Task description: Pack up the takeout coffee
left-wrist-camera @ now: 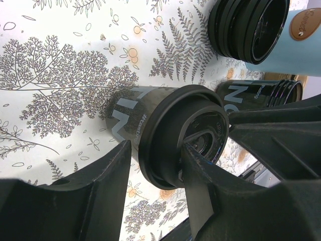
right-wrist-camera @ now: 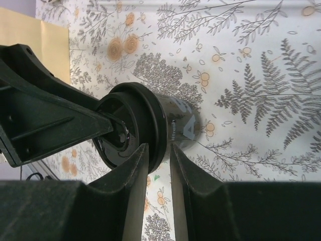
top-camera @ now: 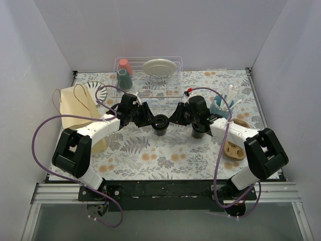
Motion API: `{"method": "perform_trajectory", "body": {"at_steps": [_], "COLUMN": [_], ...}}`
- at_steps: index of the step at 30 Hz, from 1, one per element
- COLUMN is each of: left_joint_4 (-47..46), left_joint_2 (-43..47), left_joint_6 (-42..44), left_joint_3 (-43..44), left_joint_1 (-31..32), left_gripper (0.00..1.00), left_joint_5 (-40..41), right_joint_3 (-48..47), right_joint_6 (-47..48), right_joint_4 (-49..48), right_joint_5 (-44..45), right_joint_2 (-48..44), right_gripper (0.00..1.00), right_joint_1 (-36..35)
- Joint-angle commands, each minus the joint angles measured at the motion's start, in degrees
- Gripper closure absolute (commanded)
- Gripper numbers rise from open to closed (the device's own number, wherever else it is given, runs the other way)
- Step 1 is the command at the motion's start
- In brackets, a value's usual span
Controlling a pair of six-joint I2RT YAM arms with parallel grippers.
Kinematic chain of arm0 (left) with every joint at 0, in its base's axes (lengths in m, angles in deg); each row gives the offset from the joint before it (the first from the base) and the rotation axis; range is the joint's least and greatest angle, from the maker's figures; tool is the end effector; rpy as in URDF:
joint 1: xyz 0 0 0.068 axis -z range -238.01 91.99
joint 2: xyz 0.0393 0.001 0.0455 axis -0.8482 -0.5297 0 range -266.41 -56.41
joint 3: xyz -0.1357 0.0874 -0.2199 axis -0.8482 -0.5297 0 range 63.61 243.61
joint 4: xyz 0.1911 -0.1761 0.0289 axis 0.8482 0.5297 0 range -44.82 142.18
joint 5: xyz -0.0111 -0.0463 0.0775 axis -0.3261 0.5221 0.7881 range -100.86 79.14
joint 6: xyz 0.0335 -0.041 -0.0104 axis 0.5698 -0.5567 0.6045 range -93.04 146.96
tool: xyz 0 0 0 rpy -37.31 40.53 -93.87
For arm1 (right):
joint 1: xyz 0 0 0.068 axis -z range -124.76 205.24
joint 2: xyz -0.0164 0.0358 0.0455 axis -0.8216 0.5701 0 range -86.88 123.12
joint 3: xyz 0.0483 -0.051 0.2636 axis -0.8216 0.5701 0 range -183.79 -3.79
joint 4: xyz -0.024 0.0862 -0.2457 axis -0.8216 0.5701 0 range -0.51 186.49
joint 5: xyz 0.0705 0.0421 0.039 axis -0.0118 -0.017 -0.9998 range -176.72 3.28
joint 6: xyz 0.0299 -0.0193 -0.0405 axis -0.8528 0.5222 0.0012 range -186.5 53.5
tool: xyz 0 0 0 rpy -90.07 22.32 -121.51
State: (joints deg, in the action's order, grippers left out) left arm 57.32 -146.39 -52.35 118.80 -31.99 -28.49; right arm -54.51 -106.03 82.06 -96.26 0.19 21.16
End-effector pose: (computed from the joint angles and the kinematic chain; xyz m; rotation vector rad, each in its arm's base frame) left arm 0.2909 -0.1542 0.2082 -1.0656 2.4935 -1.1038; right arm 0.2741 0.1927 0.2276 -0.0035 2.2128 0.9286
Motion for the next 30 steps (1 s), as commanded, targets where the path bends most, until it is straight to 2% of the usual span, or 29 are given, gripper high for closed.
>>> {"method": "perform_trajectory", "body": {"at_steps": [1, 9, 12, 16, 21, 27, 30], "left_joint_4": [11.33, 11.06, 10.8, 10.62, 10.27, 10.09, 10.44], "left_joint_2": [-3.54, -3.89, -4.42, -4.86, -4.95, -5.12, -5.04], "left_joint_6": [4.07, 4.86, 4.86, 5.04, 4.78, 4.69, 4.78], "left_joint_3": [-3.87, -5.1, -5.54, -6.33, -7.21, -8.0, -7.83], "left_joint_1": [0.52, 0.52, 0.52, 0.52, 0.52, 0.52, 0.52], "left_gripper": [0.58, 0.58, 0.58, 0.58, 0.58, 0.58, 0.59], "left_joint_5": [6.9, 7.43, 7.43, 7.87, 8.14, 8.22, 8.57], "right_joint_3": [0.53, 4.21, 7.11, 11.77, 14.94, 14.25, 12.24], "right_joint_6": [0.16, -2.65, -5.8, -9.59, -13.55, -11.45, -7.17], "right_joint_4": [-5.75, -11.02, -17.61, -28.32, -35.8, -33.9, -27.49], "right_joint_5": [-5.22, -7.94, -10.84, -16.63, -19.37, -19.38, -16.31], "right_joint_2": [1.7, 5.47, 6.71, 8.64, 11.8, 12.43, 10.24], "right_gripper": [0.69, 0.7, 0.84, 0.85, 0.86, 0.83, 0.8], "right_joint_1": [0.16, 0.16, 0.25, 0.25, 0.25, -0.1, -0.45]}}
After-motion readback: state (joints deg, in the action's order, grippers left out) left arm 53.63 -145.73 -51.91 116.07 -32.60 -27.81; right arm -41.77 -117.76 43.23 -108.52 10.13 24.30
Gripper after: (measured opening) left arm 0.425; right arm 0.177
